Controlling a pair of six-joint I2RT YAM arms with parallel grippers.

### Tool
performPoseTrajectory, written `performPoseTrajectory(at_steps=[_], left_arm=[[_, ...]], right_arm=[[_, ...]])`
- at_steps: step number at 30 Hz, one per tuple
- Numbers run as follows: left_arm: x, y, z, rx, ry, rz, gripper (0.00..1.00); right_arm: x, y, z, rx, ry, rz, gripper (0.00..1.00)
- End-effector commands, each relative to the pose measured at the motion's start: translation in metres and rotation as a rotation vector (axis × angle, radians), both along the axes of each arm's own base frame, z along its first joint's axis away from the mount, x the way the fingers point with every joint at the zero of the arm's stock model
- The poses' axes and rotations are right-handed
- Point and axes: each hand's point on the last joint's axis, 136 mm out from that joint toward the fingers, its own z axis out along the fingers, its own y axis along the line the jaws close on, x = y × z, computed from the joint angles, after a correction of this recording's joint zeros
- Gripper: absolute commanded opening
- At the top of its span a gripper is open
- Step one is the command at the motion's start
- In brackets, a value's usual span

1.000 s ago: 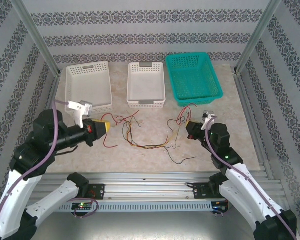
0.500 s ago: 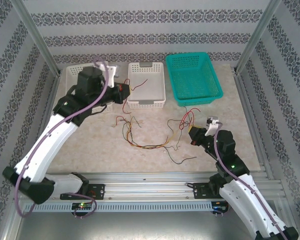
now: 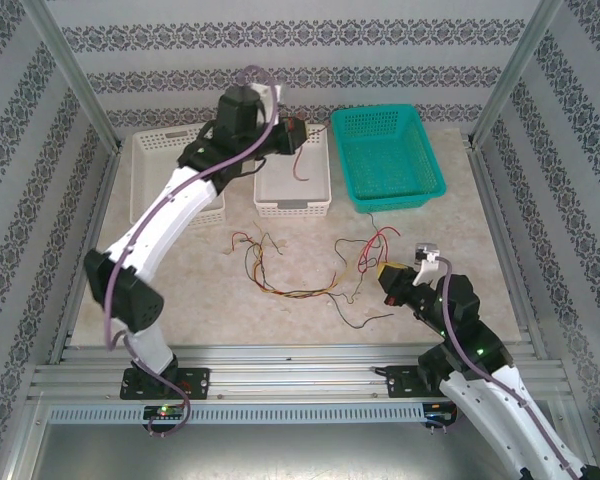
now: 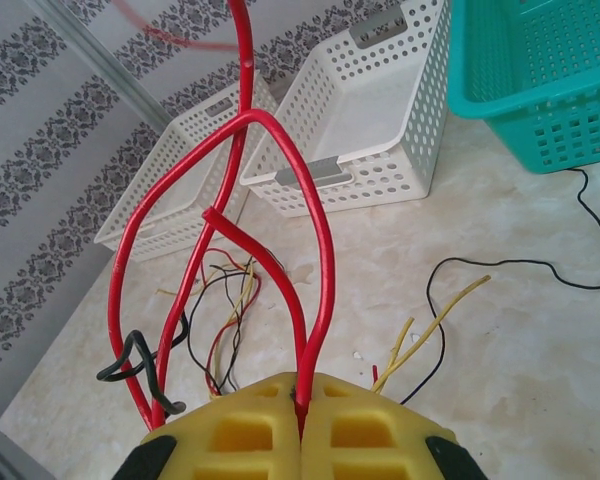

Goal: Untangle the cables

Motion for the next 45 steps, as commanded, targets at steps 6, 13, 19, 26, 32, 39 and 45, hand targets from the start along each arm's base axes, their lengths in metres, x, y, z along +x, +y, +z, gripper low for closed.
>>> performPoseTrajectory(at_steps=[6, 13, 19, 26, 32, 39, 45], left_arm=[[0.048, -0.104, 0.000, -0.143, -0.035, -0.155, 0.00], [0.090, -0.151, -0.069, -0.222, 0.020, -0.121, 0.00], [0.112, -0.170, -0.126, -0.304, 0.090, -0.100, 0.00], [0.097, -0.175, -0.126, -0.259, 0.099, -0.181, 0.47], [0.070, -0.169, -0.068, -0.268, 0.051, -0.250, 0.80], [0.007, -0.139, 0.017, -0.226, -0.042, -0.343, 0.98], [-0.070, -0.088, 0.032, -0.210, -0.103, -0.365, 1.00]], right_arm=[[-0.012, -0.001, 0.014, 0.015, -0.005, 0.009, 0.00], [-0.020, 0.000, 0.024, 0.034, -0.015, 0.026, 0.00], [-0.025, 0.002, 0.028, 0.035, -0.018, 0.046, 0.00], [-0.023, -0.001, 0.027, 0.032, -0.021, 0.029, 0.00], [-0.021, -0.012, 0.028, 0.043, -0.012, -0.041, 0.00], [-0.015, -0.024, 0.031, 0.049, 0.023, -0.130, 0.00], [-0.008, -0.026, 0.041, 0.053, 0.035, -0.159, 0.00]])
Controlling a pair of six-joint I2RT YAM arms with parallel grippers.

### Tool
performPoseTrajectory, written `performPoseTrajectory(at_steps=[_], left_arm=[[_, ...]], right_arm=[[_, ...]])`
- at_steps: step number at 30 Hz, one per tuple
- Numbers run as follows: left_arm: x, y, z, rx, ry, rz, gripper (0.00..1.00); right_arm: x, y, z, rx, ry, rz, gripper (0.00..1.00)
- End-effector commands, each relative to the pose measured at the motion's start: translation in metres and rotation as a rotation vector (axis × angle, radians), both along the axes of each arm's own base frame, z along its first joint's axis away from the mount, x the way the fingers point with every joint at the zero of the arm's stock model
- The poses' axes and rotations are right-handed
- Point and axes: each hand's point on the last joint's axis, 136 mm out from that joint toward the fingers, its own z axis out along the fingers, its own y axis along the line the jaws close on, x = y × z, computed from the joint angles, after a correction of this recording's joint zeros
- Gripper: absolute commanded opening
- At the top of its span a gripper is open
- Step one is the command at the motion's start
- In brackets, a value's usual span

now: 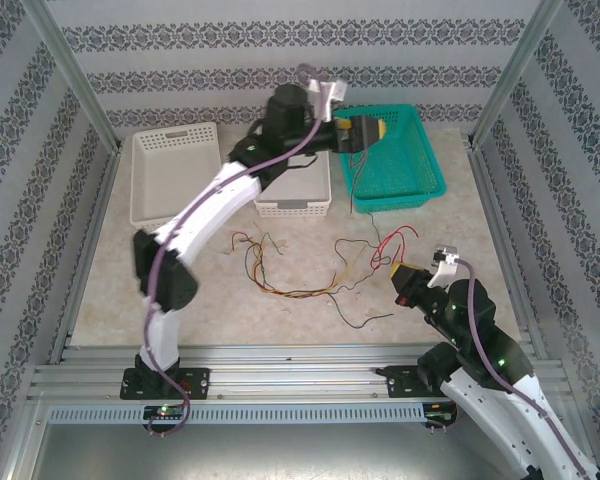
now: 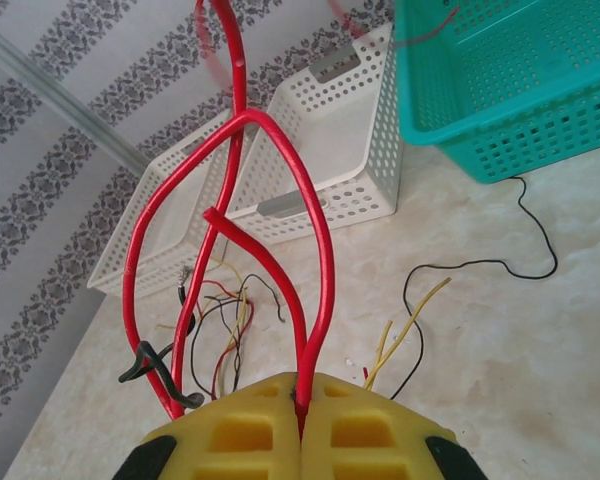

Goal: Untangle the cables

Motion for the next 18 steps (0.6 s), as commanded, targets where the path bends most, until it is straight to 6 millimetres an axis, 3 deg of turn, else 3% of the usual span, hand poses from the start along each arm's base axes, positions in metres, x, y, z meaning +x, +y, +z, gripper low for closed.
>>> performPoseTrajectory(at_steps=[1, 4, 6, 11, 18], left_arm=[[-0.044, 0.018, 0.000, -0.017, -0.074, -0.057, 1.00], [-0.084, 0.036, -0.012, -0.061, -0.051, -0.099, 1.00], [-0.101, 0.051, -0.022, -0.066, -0.054, -0.058, 1.00], [-0.140, 0.081, -0.023, -0.076, -0.057, -0.046, 1.00], [-0.178, 0.066, -0.088, -0.055, 0.054, -0.131, 1.00]], right_arm=[[0.004, -0.002, 0.013, 0.018, -0.003, -0.032, 0.00], [0.009, 0.001, 0.016, 0.023, 0.003, -0.032, 0.00], [0.011, 0.005, 0.019, 0.042, -0.006, -0.019, 0.00], [0.012, 0.005, 0.019, 0.039, -0.005, -0.024, 0.00], [0.012, 0.005, 0.017, 0.044, -0.002, -0.022, 0.00]])
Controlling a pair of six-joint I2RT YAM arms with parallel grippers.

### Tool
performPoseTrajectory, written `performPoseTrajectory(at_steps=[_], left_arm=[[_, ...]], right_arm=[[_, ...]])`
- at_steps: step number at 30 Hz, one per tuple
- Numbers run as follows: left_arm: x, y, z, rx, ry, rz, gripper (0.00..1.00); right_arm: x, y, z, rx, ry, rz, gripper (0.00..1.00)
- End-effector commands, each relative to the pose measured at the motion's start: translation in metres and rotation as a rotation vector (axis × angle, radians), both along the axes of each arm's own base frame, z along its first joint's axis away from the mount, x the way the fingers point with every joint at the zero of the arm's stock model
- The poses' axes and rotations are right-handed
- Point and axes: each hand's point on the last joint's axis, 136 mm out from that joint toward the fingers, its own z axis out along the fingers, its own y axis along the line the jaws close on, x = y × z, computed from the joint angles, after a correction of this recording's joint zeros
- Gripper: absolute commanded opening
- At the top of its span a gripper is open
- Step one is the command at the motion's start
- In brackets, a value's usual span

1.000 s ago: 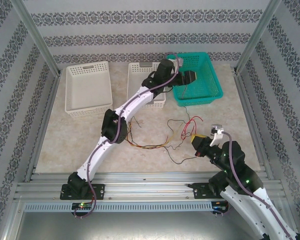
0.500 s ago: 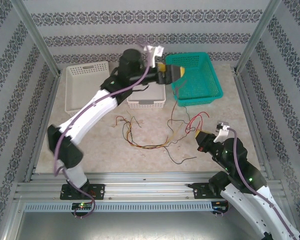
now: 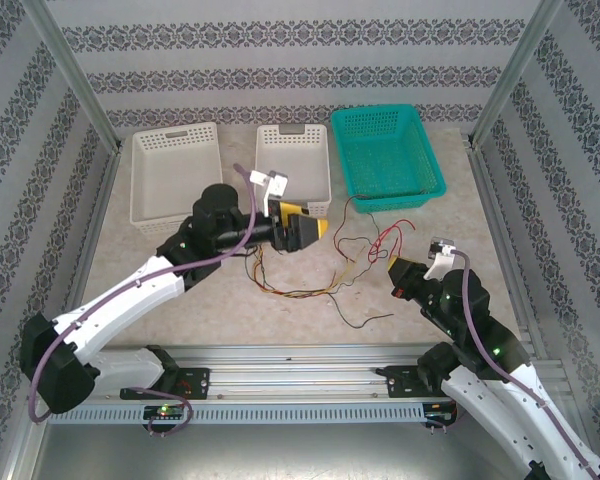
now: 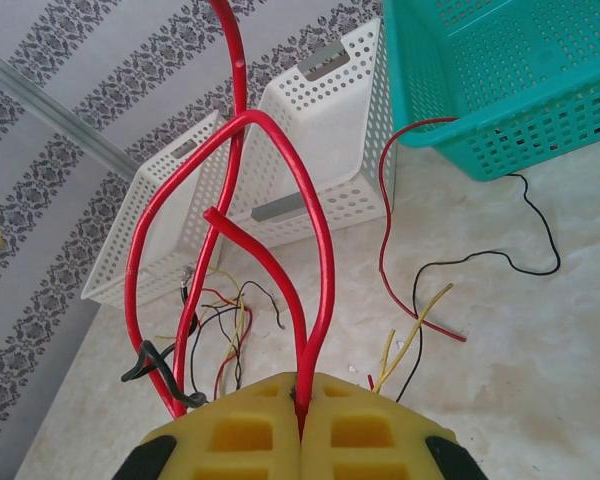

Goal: Untangle the cables

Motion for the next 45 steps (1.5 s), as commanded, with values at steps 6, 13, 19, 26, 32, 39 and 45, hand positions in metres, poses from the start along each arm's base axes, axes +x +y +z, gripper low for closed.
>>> performPoseTrajectory(at_steps=[6, 13, 19, 26, 32, 39, 45], left_arm=[[-0.050, -0.060, -0.050, -0.025, 0.037, -0.227, 1.00], [-0.063, -0.089, -0.076, 0.002, 0.032, -0.338, 1.00], [-0.059, -0.103, -0.107, 0.041, 0.037, -0.352, 0.98], [-0.048, -0.108, -0.131, 0.118, 0.006, -0.326, 0.93], [-0.041, -0.114, -0.130, 0.128, -0.031, -0.319, 0.76], [-0.039, -0.113, -0.131, 0.147, -0.059, -0.309, 0.41], [-0.038, -0.102, -0.135, 0.198, -0.095, -0.277, 0.61]], right_arm=[[0.001, 0.002, 0.016, 0.038, -0.038, -0.002, 0.00], [0.001, 0.007, 0.017, 0.062, -0.039, 0.022, 0.00], [0.003, 0.011, 0.019, 0.080, -0.041, 0.031, 0.00], [0.001, 0.017, 0.022, 0.104, -0.034, 0.059, 0.00], [0.002, 0.024, 0.019, 0.125, -0.020, 0.085, 0.00], [0.002, 0.027, 0.017, 0.130, -0.011, 0.099, 0.00], [0.000, 0.024, 0.018, 0.126, -0.015, 0.093, 0.00]])
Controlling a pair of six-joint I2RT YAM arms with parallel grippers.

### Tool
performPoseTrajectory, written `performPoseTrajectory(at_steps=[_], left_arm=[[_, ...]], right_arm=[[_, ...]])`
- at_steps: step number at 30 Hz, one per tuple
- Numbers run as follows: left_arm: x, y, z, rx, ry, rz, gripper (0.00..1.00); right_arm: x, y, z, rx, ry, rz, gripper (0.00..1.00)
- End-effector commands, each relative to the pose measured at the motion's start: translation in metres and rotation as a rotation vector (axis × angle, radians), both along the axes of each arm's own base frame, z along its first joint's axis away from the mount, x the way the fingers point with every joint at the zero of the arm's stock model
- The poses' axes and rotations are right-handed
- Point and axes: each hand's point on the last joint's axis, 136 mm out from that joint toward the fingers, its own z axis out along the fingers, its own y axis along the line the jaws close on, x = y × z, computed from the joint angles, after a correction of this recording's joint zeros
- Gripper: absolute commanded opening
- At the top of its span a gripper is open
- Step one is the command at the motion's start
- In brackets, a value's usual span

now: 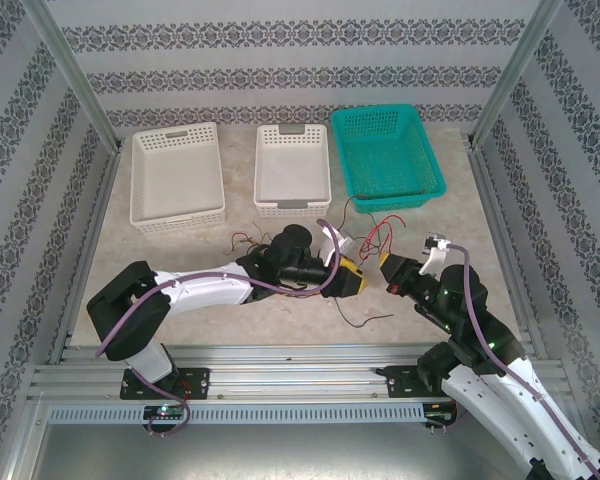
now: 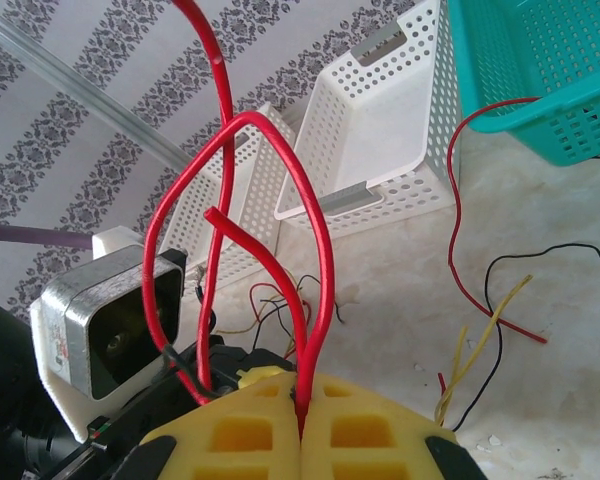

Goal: Untangle the cables

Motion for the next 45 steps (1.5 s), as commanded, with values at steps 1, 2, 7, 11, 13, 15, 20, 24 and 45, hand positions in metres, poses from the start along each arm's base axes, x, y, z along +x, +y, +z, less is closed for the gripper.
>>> performPoseTrajectory(at_steps=[1, 2, 7, 11, 13, 15, 20, 24, 45], left_arm=[[-0.002, 0.009, 0.004, 0.038, -0.080, 0.014, 0.69], [-0.003, 0.012, 0.005, 0.048, -0.098, 0.016, 0.72], [-0.008, 0.029, 0.013, 0.107, -0.211, 0.013, 0.84], [-0.005, 0.039, 0.020, 0.124, -0.290, 0.041, 0.89], [-0.003, 0.038, 0.019, 0.142, -0.303, 0.032, 0.89], [-0.002, 0.036, 0.017, 0.162, -0.317, 0.022, 0.89], [-0.001, 0.026, 0.010, 0.163, -0.292, -0.007, 0.89], [0.008, 0.019, 0.005, 0.151, -0.296, 0.018, 0.89], [-0.009, 0.035, 0.033, -0.008, -0.214, 0.020, 0.00]], right_arm=[[-0.003, 0.002, 0.008, 0.021, -0.027, 0.018, 0.00], [-0.004, 0.002, 0.009, 0.022, -0.029, 0.018, 0.00], [-0.005, 0.003, 0.013, 0.017, -0.034, 0.028, 0.00], [-0.005, 0.005, 0.014, 0.024, -0.035, 0.036, 0.00], [-0.005, 0.007, 0.015, 0.029, -0.035, 0.048, 0.00], [-0.004, 0.009, 0.016, 0.031, -0.030, 0.051, 0.00], [-0.003, 0.013, 0.019, 0.044, -0.033, 0.067, 0.00], [-0.002, 0.020, 0.019, 0.054, -0.022, 0.098, 0.00], [0.002, -0.006, 0.003, 0.013, 0.005, -0.040, 0.00]])
